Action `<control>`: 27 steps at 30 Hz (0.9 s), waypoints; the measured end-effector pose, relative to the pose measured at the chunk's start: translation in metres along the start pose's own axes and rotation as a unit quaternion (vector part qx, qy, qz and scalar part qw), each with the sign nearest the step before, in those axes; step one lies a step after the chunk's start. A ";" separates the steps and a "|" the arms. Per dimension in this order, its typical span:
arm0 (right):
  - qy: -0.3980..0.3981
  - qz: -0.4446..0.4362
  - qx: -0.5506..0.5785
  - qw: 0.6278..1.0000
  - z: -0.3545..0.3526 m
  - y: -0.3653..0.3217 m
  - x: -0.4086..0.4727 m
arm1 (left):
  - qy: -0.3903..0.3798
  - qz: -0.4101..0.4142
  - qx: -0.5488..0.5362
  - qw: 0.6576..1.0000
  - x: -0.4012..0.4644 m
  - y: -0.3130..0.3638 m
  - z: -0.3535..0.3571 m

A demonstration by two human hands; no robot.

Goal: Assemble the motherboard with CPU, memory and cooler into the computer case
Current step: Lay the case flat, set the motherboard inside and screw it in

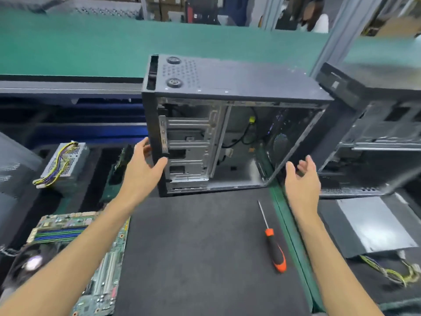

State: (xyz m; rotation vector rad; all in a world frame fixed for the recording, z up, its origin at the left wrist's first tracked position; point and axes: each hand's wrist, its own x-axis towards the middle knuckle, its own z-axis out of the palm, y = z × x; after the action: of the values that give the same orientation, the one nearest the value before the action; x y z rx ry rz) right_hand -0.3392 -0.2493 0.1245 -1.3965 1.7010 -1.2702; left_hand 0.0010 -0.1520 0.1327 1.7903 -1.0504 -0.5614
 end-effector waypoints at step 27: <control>-0.015 0.080 0.112 0.990 0.070 0.040 0.110 | 0.151 -0.022 -0.033 0.988 0.032 -0.016 0.055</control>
State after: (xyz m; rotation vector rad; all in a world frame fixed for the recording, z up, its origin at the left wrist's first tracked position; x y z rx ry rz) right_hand -0.3233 -0.3756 0.0756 -1.1202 1.5625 -1.2980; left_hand -0.0169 -0.2045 0.0966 1.7776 -0.7777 -0.3329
